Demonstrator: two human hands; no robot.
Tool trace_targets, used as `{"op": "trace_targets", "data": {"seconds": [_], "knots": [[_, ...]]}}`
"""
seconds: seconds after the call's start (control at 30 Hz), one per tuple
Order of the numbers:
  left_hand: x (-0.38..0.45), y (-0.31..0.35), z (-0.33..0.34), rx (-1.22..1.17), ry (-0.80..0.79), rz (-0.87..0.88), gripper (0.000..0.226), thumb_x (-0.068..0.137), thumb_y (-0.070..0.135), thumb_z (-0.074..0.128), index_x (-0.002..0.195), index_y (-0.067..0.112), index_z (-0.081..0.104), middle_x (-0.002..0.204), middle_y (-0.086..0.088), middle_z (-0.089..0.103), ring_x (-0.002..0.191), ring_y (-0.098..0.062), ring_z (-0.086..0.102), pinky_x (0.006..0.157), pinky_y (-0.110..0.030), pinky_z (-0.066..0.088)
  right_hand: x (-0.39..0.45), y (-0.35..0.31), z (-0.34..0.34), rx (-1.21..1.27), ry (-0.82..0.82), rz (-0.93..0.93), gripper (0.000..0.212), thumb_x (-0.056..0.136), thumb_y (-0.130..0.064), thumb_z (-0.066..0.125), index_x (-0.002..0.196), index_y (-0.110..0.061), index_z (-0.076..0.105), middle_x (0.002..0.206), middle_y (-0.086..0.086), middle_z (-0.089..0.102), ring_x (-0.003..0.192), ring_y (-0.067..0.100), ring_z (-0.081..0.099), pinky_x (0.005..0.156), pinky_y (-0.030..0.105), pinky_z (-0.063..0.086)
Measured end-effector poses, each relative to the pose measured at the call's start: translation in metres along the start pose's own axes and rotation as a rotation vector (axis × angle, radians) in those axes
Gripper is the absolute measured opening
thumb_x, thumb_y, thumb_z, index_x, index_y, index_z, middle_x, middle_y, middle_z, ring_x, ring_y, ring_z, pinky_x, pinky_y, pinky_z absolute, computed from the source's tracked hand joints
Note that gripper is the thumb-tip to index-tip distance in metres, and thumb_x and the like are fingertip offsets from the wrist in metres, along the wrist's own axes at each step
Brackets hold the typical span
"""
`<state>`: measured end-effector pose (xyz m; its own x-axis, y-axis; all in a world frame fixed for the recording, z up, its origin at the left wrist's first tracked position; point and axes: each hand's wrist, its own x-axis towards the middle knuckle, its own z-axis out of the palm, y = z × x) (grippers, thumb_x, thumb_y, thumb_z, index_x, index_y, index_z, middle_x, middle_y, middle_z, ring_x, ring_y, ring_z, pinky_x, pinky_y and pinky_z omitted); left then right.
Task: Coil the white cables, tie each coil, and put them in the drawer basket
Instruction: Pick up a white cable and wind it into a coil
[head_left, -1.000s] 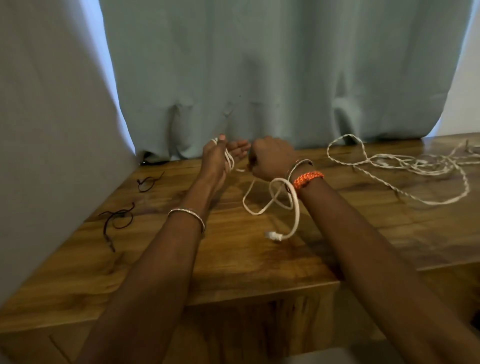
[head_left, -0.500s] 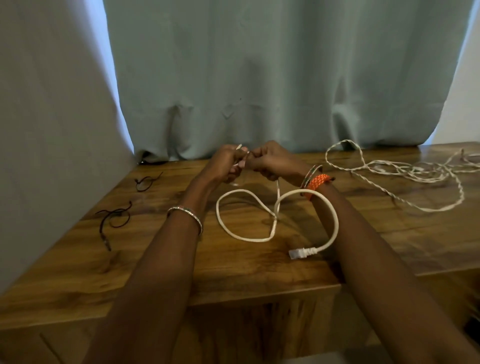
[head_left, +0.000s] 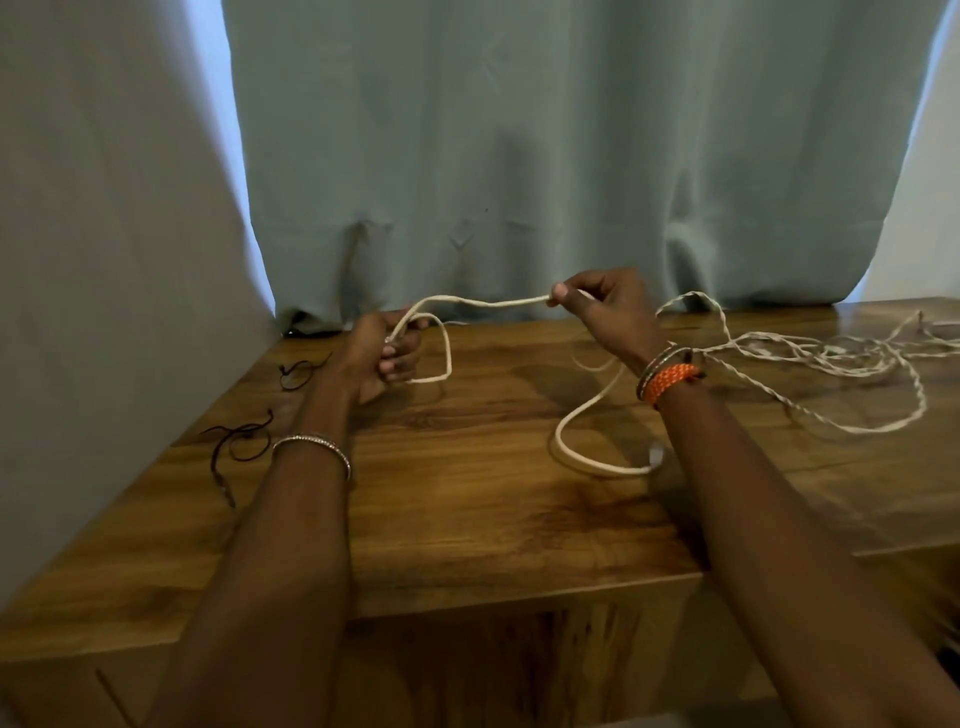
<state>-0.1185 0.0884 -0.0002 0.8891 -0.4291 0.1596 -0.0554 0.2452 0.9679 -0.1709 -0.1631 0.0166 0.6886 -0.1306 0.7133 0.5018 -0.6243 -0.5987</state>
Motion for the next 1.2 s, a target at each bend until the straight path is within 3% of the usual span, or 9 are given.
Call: {"op": "trace_targets", "data": {"seconds": [0.13, 0.3, 0.4, 0.53, 0.63, 0.73, 0.93, 1.07, 1.2], "knots": [[0.0, -0.001, 0.005, -0.007, -0.053, -0.037, 0.031, 0.093, 0.013, 0.022, 0.075, 0.009, 0.047, 0.032, 0.007, 0.028, 0.024, -0.006, 0.024, 0.033, -0.011, 0.019, 0.0, 0.006, 0.004, -0.234, 0.016, -0.002, 0.02, 0.086, -0.035, 0.064, 0.08, -0.019, 0.075, 0.068, 0.002, 0.068, 0.066, 0.014, 0.059, 0.062, 0.028, 0.043], [0.0, -0.002, 0.01, -0.04, -0.096, -0.067, 0.049, 0.095, 0.051, 0.028, 0.074, 0.012, 0.047, 0.035, 0.008, 0.027, 0.027, -0.004, 0.023, 0.033, -0.011, 0.02, -0.001, 0.004, 0.005, -0.511, -0.012, -0.032, 0.024, 0.088, -0.037, 0.059, 0.086, -0.018, 0.074, 0.08, 0.005, 0.071, 0.079, 0.024, 0.062, 0.063, 0.028, 0.04], [0.001, -0.003, 0.017, -0.08, -0.13, -0.048, 0.038, 0.101, 0.037, 0.027, 0.076, 0.014, 0.043, 0.035, 0.008, 0.027, 0.024, 0.0, 0.022, 0.03, -0.008, 0.017, -0.005, 0.011, 0.015, -0.585, -0.061, -0.006, 0.019, 0.088, -0.025, 0.053, 0.091, -0.015, 0.07, 0.09, 0.01, 0.07, 0.089, 0.032, 0.062, 0.064, 0.029, 0.037], [0.003, -0.001, 0.032, -0.169, -0.19, -0.052, 0.036, 0.101, 0.03, 0.024, 0.074, 0.013, 0.041, 0.034, 0.01, 0.028, 0.023, 0.0, 0.022, 0.029, -0.01, 0.014, -0.008, -0.003, 0.031, -0.383, -0.074, -0.02, 0.023, 0.093, -0.028, 0.048, 0.095, -0.014, 0.066, 0.089, 0.008, 0.068, 0.083, 0.027, 0.061, 0.067, 0.032, 0.043], [0.004, -0.002, 0.045, -0.258, -0.236, -0.051, 0.035, 0.101, 0.025, 0.023, 0.072, 0.013, 0.039, 0.035, 0.009, 0.03, 0.024, -0.001, 0.025, 0.027, -0.013, 0.019, -0.013, -0.02, 0.045, -0.198, -0.253, -0.068, 0.032, 0.095, -0.041, 0.047, 0.095, -0.013, 0.063, 0.08, 0.006, 0.066, 0.07, 0.022, 0.059, 0.064, 0.036, 0.046], [0.002, -0.001, 0.051, -0.422, -0.289, -0.024, 0.02, 0.089, 0.017, 0.043, 0.07, 0.011, 0.042, 0.04, 0.007, 0.035, 0.028, -0.003, 0.032, 0.03, -0.015, 0.029, -0.015, -0.023, 0.047, -0.079, -0.345, -0.055, 0.022, 0.094, -0.026, 0.054, 0.108, -0.012, 0.061, 0.075, -0.001, 0.062, 0.056, 0.005, 0.054, 0.057, 0.025, 0.045], [-0.003, 0.008, 0.054, -0.599, -0.383, 0.075, 0.012, 0.07, 0.016, 0.06, 0.062, 0.008, 0.055, 0.046, 0.008, 0.017, 0.034, -0.005, 0.011, 0.027, -0.017, 0.025, -0.018, -0.022, 0.035, 0.322, -0.475, 0.14, 0.026, 0.094, -0.02, 0.057, 0.068, -0.018, 0.058, 0.049, -0.004, 0.055, 0.034, 0.005, 0.035, 0.036, 0.015, 0.027], [-0.006, 0.013, 0.054, -0.473, -0.497, -0.014, 0.016, 0.073, 0.021, 0.057, 0.063, 0.009, 0.054, 0.038, 0.007, 0.02, 0.031, -0.006, 0.012, 0.027, -0.014, 0.022, -0.022, -0.026, 0.04, -0.009, -0.376, -0.047, 0.031, 0.089, -0.021, 0.064, 0.059, -0.016, 0.057, 0.052, -0.001, 0.059, 0.049, 0.008, 0.053, 0.052, 0.026, 0.041], [-0.006, 0.016, 0.045, -0.384, -0.589, -0.069, 0.019, 0.075, 0.023, 0.059, 0.061, 0.012, 0.053, 0.038, 0.007, 0.033, 0.031, -0.005, 0.025, 0.033, -0.017, 0.032, -0.024, -0.029, 0.04, -0.501, -0.255, -0.287, 0.019, 0.09, -0.027, 0.059, 0.094, -0.01, 0.066, 0.089, 0.017, 0.068, 0.084, 0.036, 0.061, 0.063, 0.036, 0.038]]}}
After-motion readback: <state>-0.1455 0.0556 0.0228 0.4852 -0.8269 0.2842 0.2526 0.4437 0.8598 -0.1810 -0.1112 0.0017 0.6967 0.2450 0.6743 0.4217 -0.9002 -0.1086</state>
